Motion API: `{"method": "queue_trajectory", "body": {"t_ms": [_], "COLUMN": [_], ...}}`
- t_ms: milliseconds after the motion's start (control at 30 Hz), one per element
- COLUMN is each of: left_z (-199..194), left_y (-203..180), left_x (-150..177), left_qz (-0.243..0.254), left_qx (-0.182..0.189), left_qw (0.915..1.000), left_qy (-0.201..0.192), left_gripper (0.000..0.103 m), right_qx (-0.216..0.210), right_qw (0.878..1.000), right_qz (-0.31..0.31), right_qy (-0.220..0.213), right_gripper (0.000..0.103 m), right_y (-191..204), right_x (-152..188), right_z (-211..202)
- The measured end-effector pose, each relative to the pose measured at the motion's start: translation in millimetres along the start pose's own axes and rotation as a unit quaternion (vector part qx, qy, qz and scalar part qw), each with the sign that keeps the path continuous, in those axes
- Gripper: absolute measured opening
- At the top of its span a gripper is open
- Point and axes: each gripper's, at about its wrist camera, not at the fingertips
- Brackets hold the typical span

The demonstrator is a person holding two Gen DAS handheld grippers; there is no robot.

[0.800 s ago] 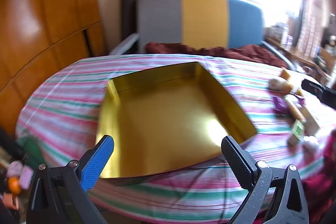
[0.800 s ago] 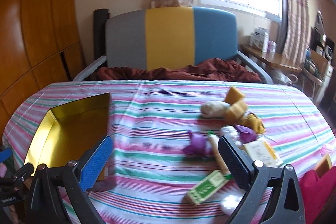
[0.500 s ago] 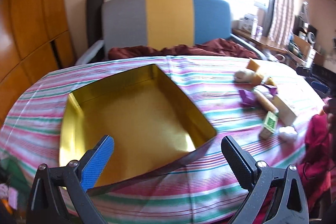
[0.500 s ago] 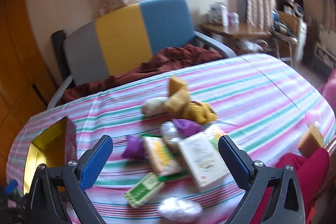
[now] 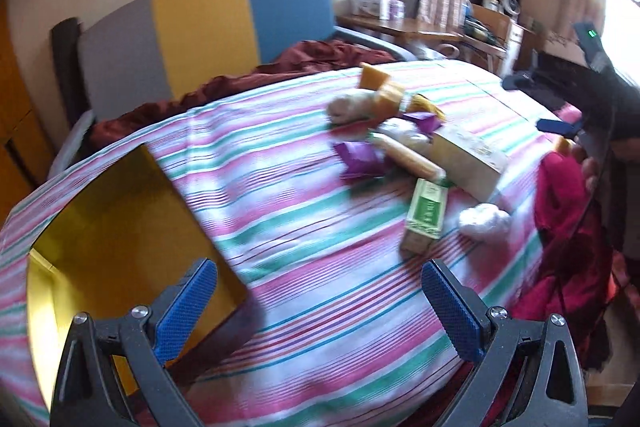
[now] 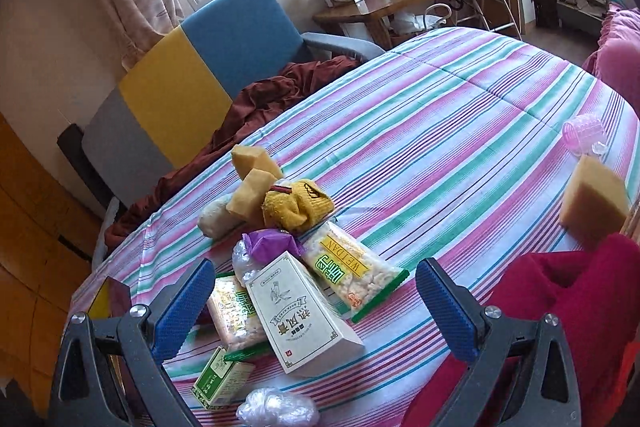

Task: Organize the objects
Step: 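Move the left tool to the green essential-oil box and grasp it, then grasp the white printed box with the right tool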

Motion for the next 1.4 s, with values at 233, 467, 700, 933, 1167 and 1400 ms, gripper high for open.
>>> {"method": "queue_trajectory", "body": {"t_ms": [233, 467, 700, 933, 1167, 1400], "left_z": [48, 96, 138, 119, 89, 87], "left_y": [-31, -46, -51, -28, -14, -10], "left_x": [-16, -33, -37, -15, 22, 23], "left_qz": [0.040, 0.038, 0.033, 0.012, 0.010, -0.004], "left_qx": [0.035, 0.063, 0.064, 0.065, 0.041, 0.046], "left_qw": [0.9983, 0.9957, 0.9927, 0.9970, 0.9990, 0.9989], "left_qy": [0.024, 0.056, 0.096, 0.041, 0.013, 0.008], "left_gripper": [0.094, 0.081, 0.058, 0.031, 0.031, 0.031], "right_qx": [-0.012, -0.022, -0.022, -0.022, -0.017, -0.006], "right_qw": [1.000, 1.000, 1.000, 1.000, 0.999, 0.995], "right_qz": [-0.002, 0.003, 0.005, 0.003, -0.004, -0.038], "right_qy": [-0.003, -0.002, 0.000, 0.011, 0.038, 0.087], "right_gripper": [0.102, 0.102, 0.102, 0.102, 0.099, 0.096], "right_y": [2, 0, 0, 1, 4, 17], "right_x": [3, 2, 2, 2, 2, 4], "right_z": [-1, -1, 0, 3, 12, 28]}}
Point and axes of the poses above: each gripper's, at about its wrist camera, not at the fingertips, and z roughly the way its jaws point, y to its left, x to its underside, and after that the axes turned 8 degrees about x, right-handed
